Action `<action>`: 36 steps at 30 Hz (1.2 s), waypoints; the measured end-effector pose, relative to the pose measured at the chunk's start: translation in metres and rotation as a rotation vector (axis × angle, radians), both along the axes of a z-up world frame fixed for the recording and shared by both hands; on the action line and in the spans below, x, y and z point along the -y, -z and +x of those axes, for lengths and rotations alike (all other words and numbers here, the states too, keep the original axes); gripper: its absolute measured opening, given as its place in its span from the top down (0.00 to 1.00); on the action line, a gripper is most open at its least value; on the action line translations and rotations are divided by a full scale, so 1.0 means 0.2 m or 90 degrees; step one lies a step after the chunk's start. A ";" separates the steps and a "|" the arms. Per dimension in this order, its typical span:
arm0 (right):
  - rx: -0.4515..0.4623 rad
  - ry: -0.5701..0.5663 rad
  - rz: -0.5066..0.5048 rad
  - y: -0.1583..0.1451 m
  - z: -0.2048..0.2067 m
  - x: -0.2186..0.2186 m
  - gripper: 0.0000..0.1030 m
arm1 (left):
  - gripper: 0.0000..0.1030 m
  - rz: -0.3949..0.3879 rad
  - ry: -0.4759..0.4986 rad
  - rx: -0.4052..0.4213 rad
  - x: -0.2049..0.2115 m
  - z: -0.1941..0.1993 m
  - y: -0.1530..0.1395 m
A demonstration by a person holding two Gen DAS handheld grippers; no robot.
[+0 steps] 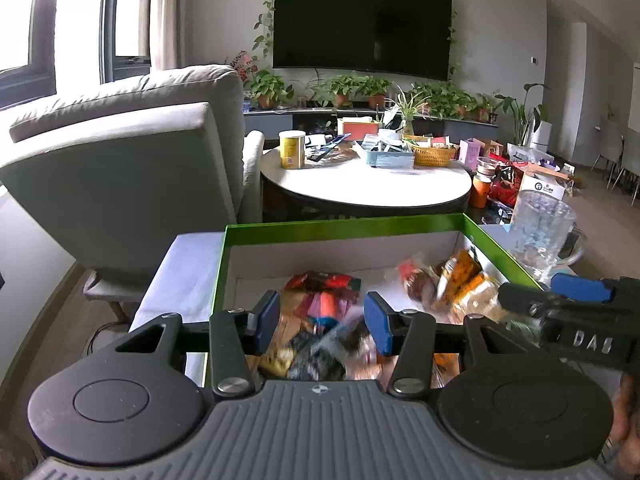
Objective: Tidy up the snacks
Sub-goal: 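Carry both snacks over the green box and open both tools to release them, then withdraw both open tools from the box toward the remaining snacks, then grasp the clear pastry packet with left tool while right grasps dark packet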
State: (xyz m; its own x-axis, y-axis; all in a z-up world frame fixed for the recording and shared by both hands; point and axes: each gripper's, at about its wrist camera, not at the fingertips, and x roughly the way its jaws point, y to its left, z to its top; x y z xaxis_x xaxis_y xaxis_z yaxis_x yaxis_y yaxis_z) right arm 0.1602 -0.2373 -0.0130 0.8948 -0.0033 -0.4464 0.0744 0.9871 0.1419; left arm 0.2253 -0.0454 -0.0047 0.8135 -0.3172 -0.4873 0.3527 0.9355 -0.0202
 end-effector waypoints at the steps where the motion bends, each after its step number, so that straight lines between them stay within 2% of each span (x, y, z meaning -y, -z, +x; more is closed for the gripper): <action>1: 0.001 0.003 -0.001 -0.01 -0.03 0.01 0.31 | 0.57 -0.002 0.001 -0.001 -0.01 -0.03 0.00; 10: -0.002 0.005 -0.013 0.00 -0.26 0.05 0.30 | 0.57 -0.019 0.021 -0.035 -0.06 -0.27 0.02; 16: -0.022 0.015 -0.027 0.04 -0.37 0.06 0.30 | 0.52 -0.032 0.063 -0.101 -0.01 -0.49 0.10; 19: -0.033 0.029 -0.011 0.07 -0.41 0.09 0.30 | 0.52 -0.032 0.115 -0.143 0.06 -0.60 0.17; 26: -0.050 0.039 0.004 0.12 -0.50 0.12 0.30 | 0.49 0.015 0.160 -0.160 0.20 -0.69 0.24; 32: -0.061 0.054 0.020 0.15 -0.54 0.15 0.30 | 0.48 0.047 0.147 -0.177 0.26 -0.70 0.32; 36: -0.069 0.063 0.033 0.16 -0.54 0.17 0.30 | 0.48 0.063 0.153 -0.153 0.25 -0.72 0.34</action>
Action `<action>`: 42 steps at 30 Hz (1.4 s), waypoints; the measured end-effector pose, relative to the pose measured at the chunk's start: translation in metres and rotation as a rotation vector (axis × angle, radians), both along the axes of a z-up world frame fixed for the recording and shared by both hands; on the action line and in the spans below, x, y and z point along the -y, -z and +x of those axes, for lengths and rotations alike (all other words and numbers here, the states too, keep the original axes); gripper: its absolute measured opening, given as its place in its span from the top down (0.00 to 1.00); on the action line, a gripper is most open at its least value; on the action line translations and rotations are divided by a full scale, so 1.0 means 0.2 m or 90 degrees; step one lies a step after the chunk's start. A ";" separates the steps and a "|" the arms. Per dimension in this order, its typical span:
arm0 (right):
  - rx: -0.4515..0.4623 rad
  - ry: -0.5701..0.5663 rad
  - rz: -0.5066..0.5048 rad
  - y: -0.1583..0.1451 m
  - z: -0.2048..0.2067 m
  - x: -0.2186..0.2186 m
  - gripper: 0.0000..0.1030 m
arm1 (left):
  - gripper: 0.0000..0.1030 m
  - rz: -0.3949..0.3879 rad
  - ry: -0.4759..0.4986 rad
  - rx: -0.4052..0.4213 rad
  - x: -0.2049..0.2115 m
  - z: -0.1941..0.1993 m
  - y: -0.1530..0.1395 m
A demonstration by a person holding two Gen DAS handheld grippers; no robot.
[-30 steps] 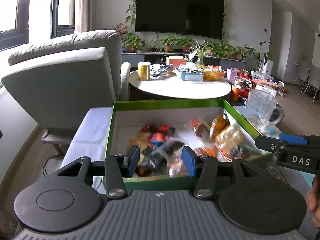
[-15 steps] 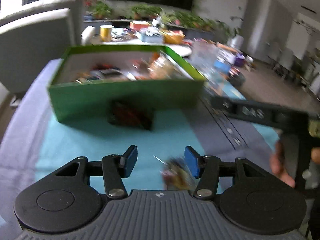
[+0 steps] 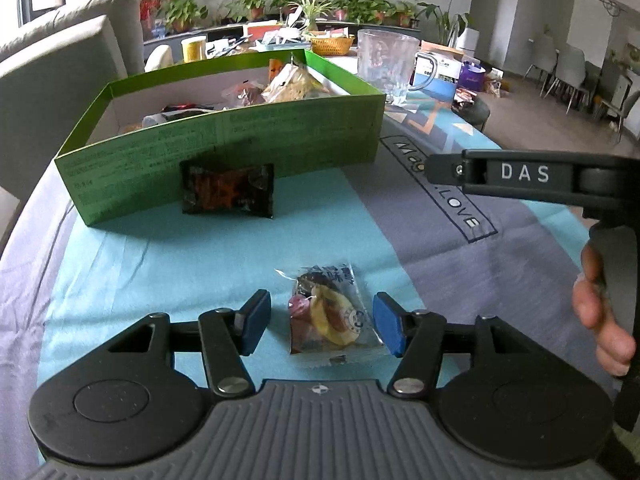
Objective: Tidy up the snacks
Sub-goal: 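Grasp the clear pastry packet with left tool while right grasps dark packet, then carry both snacks over the green box and open both tools to release them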
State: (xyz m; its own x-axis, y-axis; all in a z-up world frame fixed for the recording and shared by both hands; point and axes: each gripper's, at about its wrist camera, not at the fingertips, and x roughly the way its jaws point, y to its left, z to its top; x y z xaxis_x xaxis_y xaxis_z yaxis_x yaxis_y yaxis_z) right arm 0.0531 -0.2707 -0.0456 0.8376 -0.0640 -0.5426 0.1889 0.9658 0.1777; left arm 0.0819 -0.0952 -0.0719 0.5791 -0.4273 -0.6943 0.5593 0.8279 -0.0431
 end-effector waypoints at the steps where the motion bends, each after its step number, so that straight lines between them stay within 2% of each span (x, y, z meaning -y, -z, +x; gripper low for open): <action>1: -0.001 0.000 0.002 0.00 0.00 0.00 0.30 | 0.51 -0.004 0.003 0.000 -0.01 0.00 0.00; 3: -0.002 -0.001 0.001 0.01 0.00 -0.01 0.30 | 0.62 -0.021 0.010 -0.003 -0.03 0.01 0.00; 8: -0.005 -0.008 0.000 0.01 0.01 -0.03 0.30 | 0.64 -0.033 -0.006 -0.004 -0.11 0.02 -0.02; 15: -0.007 -0.042 0.008 0.00 0.06 -0.18 0.29 | 0.64 -0.047 -0.107 0.031 -0.36 0.08 -0.09; 20: 0.008 -0.059 0.031 -0.01 0.14 -0.36 0.20 | 0.64 -0.042 -0.190 0.043 -0.56 0.14 -0.11; 26: 0.002 -0.059 0.023 0.00 0.25 -0.56 0.17 | 0.64 -0.049 -0.260 0.047 -0.74 0.20 -0.10; 33: -0.037 -0.009 0.018 0.04 0.41 -0.69 0.17 | 0.64 -0.078 -0.284 0.052 -0.88 0.25 -0.10; 42: -0.070 0.046 -0.018 0.10 0.55 -0.81 0.15 | 0.64 -0.099 -0.281 0.055 -0.93 0.28 -0.10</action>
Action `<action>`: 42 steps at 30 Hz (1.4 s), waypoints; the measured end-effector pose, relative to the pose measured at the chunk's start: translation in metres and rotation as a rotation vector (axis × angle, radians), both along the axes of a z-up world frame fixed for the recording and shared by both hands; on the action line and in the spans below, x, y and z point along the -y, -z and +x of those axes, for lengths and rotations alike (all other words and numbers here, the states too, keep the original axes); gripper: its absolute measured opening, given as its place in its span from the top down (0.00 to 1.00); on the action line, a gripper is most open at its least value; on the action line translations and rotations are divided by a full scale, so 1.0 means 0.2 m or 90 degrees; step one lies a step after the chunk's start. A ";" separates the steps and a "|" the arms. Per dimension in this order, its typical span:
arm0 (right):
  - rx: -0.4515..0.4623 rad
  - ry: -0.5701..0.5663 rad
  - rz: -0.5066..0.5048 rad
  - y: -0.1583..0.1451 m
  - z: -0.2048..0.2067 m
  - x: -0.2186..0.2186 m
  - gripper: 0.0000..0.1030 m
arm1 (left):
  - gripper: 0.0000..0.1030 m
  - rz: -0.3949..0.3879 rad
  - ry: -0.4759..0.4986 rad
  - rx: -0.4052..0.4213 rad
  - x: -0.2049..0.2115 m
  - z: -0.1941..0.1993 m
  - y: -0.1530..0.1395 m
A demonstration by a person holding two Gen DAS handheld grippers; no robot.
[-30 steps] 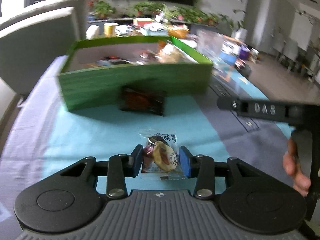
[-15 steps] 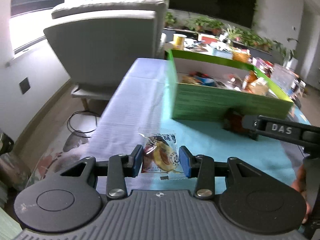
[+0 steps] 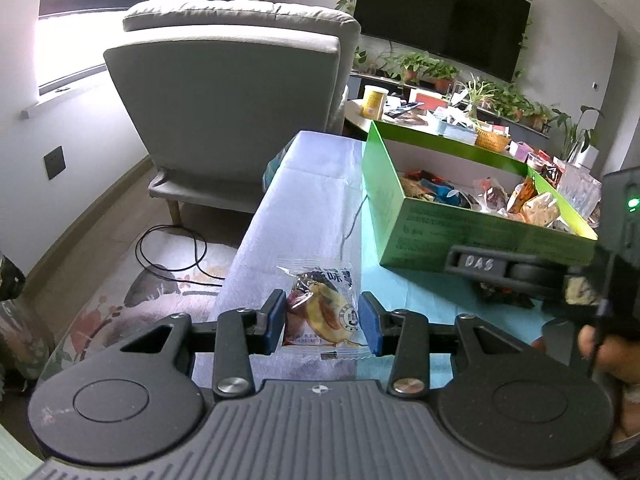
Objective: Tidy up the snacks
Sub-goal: 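Carry both snacks over the green box and open both tools to release them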
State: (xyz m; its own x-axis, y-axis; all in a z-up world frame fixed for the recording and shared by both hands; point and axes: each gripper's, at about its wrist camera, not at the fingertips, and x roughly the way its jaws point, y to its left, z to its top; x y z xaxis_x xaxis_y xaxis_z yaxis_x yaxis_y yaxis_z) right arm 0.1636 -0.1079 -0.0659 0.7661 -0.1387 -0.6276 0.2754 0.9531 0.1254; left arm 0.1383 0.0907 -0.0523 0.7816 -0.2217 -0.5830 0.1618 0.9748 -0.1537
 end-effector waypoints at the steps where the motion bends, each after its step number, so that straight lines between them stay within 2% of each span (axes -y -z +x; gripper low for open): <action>1: -0.008 0.001 -0.004 0.01 0.01 0.00 0.14 | 0.64 -0.001 0.001 0.001 0.00 0.00 0.00; 3: -0.009 -0.003 -0.020 0.02 0.00 -0.02 0.14 | 0.64 -0.002 0.003 0.002 0.00 0.00 0.00; 4: -0.008 -0.005 -0.029 0.02 0.00 -0.03 0.18 | 0.64 -0.003 0.004 0.002 0.00 -0.01 0.00; 6: -0.005 -0.011 -0.047 0.02 -0.02 -0.04 0.32 | 0.64 -0.003 0.007 0.002 0.01 -0.02 0.00; 7: -0.001 -0.016 -0.052 0.02 -0.04 -0.03 0.44 | 0.64 -0.003 0.009 0.002 0.01 -0.02 0.00; 10: 0.017 -0.045 -0.058 0.00 -0.10 -0.01 0.51 | 0.64 0.002 0.015 0.007 0.02 -0.04 -0.02; 13: 0.040 -0.068 -0.061 -0.03 -0.19 0.02 0.54 | 0.64 0.004 0.018 0.018 0.04 -0.04 -0.06; 19: 0.153 -0.110 -0.122 -0.13 -0.41 0.11 0.55 | 0.64 0.000 0.039 0.058 0.12 -0.05 -0.15; 22: 0.210 -0.121 -0.141 -0.21 -0.44 0.15 0.57 | 0.64 0.002 0.066 0.092 0.21 -0.03 -0.23; 27: 0.272 -0.099 -0.152 -0.33 -0.34 0.22 0.59 | 0.64 0.006 0.122 0.152 0.38 0.08 -0.35; 32: 0.296 -0.085 -0.140 -0.39 -0.14 0.32 0.59 | 0.64 0.008 0.140 0.156 0.53 0.29 -0.35; 35: 0.278 -0.069 -0.151 -0.38 -0.09 0.38 0.59 | 0.64 0.015 0.130 0.135 0.56 0.39 -0.32; 37: 0.234 -0.084 -0.111 -0.38 -0.13 0.46 0.59 | 0.64 0.014 0.137 0.128 0.56 0.40 -0.29; 40: 0.140 -0.153 -0.030 -0.31 -0.23 0.54 0.31 | 0.63 0.022 0.138 0.108 0.59 0.44 -0.23; 42: 0.086 -0.147 0.010 -0.20 -0.32 0.54 0.31 | 0.63 0.025 0.140 0.096 0.61 0.46 -0.20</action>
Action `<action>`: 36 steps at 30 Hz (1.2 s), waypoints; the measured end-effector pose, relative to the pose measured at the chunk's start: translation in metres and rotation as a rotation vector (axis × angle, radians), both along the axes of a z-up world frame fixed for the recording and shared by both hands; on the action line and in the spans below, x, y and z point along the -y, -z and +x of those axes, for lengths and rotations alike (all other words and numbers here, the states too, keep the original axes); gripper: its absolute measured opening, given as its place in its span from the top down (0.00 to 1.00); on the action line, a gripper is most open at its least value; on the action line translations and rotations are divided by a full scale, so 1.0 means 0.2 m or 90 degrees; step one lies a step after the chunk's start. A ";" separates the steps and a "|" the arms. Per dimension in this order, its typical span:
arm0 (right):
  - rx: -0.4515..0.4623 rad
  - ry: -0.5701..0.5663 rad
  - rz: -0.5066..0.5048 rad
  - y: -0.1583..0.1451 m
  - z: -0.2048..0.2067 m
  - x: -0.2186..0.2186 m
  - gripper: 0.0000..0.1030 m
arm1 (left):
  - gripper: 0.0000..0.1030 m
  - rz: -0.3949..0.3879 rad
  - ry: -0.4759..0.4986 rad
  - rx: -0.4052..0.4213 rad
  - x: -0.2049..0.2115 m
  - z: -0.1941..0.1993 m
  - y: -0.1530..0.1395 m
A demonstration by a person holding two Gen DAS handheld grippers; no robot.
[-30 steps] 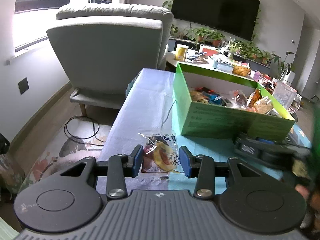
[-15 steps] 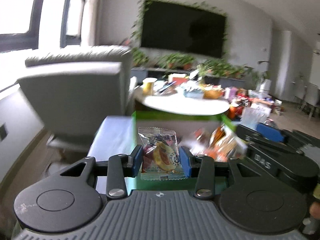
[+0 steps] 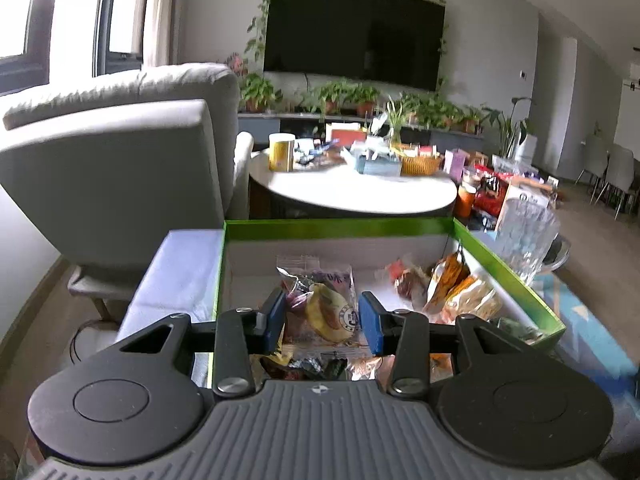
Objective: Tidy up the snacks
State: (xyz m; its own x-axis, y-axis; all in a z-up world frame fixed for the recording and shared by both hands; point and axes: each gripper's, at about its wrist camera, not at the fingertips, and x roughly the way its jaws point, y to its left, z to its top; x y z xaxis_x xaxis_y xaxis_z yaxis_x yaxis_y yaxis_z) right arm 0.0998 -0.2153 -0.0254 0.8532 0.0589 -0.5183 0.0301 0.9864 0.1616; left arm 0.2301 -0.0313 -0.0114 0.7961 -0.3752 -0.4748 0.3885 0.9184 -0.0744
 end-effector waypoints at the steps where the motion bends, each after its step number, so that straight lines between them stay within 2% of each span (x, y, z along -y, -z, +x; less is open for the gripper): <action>1: -0.014 -0.011 -0.005 0.04 -0.03 -0.02 0.31 | 0.63 0.005 0.003 -0.004 0.01 0.01 0.01; 4: -0.053 -0.050 -0.064 0.14 -0.05 -0.14 0.31 | 0.59 0.030 0.007 -0.004 0.05 0.00 0.01; 7: -0.077 -0.052 -0.071 0.19 -0.03 -0.21 0.31 | 0.58 0.042 0.008 0.015 0.03 -0.05 -0.01; 9: -0.092 -0.062 -0.078 0.20 -0.02 -0.24 0.47 | 0.57 0.042 0.005 0.022 0.01 -0.08 -0.02; 10: -0.104 -0.056 -0.081 0.21 -0.01 -0.25 0.62 | 0.57 0.040 0.003 0.024 0.01 -0.09 -0.03; 11: -0.101 -0.048 -0.069 0.21 -0.02 -0.24 0.68 | 0.57 0.039 0.001 0.025 0.00 -0.09 -0.03; 14: -0.101 -0.036 -0.042 0.19 -0.04 -0.19 0.73 | 0.57 0.034 -0.003 0.026 -0.02 -0.12 -0.04; 16: -0.074 -0.031 -0.024 0.15 -0.08 -0.17 0.74 | 0.57 0.026 -0.004 0.026 -0.03 -0.14 -0.05; 21: 0.030 -0.020 -0.050 -0.04 -0.11 -0.15 0.74 | 0.57 0.013 -0.010 0.030 -0.04 -0.16 -0.08; 25: 0.125 -0.001 -0.075 -0.21 -0.02 -0.13 0.73 | 0.57 0.010 -0.020 0.033 -0.04 -0.18 -0.10; 27: 0.160 -0.001 -0.072 -0.27 0.10 -0.12 0.71 | 0.56 0.008 -0.023 0.032 -0.05 -0.20 -0.11; 28: 0.168 0.000 -0.069 -0.28 0.16 -0.11 0.62 | 0.54 0.008 -0.022 0.032 -0.05 -0.21 -0.11; 29: 0.162 0.009 -0.070 -0.28 0.23 -0.10 0.45 | 0.52 0.009 -0.021 0.035 -0.05 -0.23 -0.11; 30: 0.145 0.028 -0.076 -0.27 0.27 -0.08 0.38 | 0.49 0.010 -0.019 0.039 -0.06 -0.24 -0.12; 34: 0.163 0.048 -0.072 -0.22 0.14 -0.05 0.15 | 0.45 0.018 -0.034 0.046 -0.05 -0.27 -0.12; 36: 0.158 0.049 -0.079 -0.18 0.07 -0.05 0.15 | 0.40 0.028 -0.035 0.047 -0.03 -0.29 -0.11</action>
State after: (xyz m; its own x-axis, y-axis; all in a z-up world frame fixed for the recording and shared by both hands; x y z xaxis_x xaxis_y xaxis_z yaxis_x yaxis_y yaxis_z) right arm 0.1139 -0.2063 0.0106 0.9542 -0.0617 -0.2928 0.0800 0.9955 0.0508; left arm 0.1717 -0.0258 0.0112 0.8483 -0.3103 -0.4291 0.3404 0.9402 -0.0070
